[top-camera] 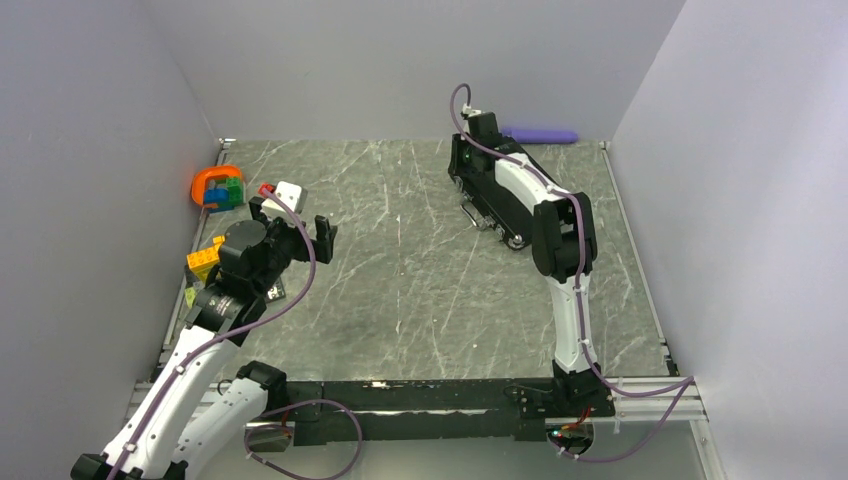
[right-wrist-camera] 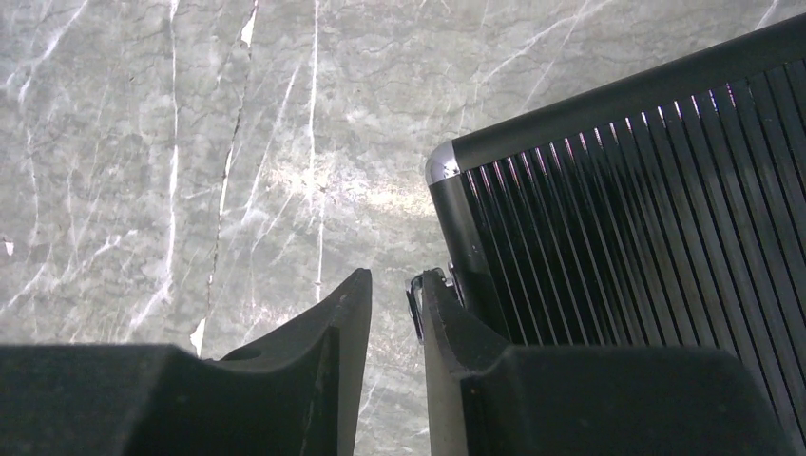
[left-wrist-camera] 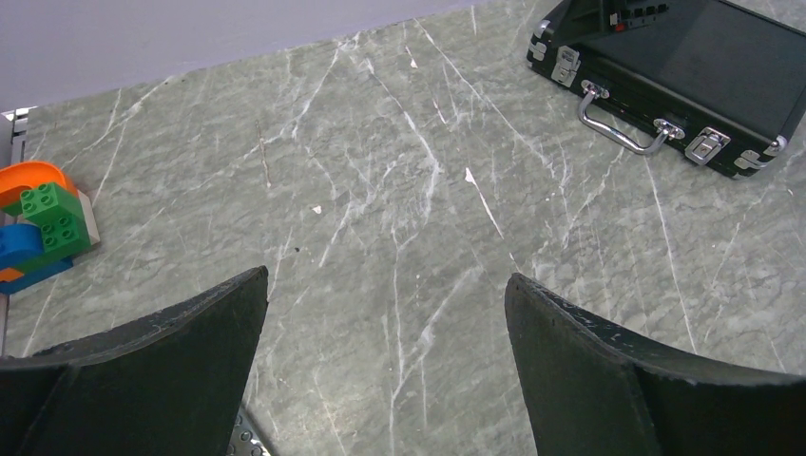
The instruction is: Pack up texas hold em set
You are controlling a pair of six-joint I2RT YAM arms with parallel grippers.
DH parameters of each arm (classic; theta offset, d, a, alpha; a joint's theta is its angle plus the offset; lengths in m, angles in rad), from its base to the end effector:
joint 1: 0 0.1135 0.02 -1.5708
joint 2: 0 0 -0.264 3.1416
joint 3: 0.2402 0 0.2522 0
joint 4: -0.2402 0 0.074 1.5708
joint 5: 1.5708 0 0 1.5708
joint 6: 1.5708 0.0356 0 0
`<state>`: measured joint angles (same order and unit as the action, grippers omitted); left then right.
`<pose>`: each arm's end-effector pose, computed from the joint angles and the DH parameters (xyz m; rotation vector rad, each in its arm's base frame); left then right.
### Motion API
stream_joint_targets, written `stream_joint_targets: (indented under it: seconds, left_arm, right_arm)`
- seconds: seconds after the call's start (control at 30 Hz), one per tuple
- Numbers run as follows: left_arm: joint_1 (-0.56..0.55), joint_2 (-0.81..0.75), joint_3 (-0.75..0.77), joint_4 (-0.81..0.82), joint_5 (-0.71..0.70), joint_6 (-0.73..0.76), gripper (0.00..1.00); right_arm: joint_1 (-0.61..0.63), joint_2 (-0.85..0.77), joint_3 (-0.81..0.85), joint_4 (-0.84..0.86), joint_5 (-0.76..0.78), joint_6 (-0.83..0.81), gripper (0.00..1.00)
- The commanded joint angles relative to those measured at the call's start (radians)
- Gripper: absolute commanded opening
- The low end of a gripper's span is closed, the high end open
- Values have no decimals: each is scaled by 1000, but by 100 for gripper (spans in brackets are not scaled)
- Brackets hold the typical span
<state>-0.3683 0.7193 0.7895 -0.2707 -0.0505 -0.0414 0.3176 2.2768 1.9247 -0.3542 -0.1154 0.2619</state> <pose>0.1582 -0.0591 0.3427 0.2531 1.7598 -0.2515 0.4976 0.1679 0.2153 -0.1258 2.3059 0.4321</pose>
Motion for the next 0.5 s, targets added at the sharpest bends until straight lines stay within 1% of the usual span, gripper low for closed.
stream_joint_targets:
  seconds: [0.0,0.27,0.47]
  left_arm:
    - [-4,-2,10,24,-3,-2,98]
    - [-4,-4,11,25,-1,-4,98]
    - [-4,1,11,25,0,-4,98]
  right_arm:
    - [0,8,35,5,-17,-10,29]
    - [0,26,32,-14,-17,-13,24]
    - [7,20,6,2,-17,-8,20]
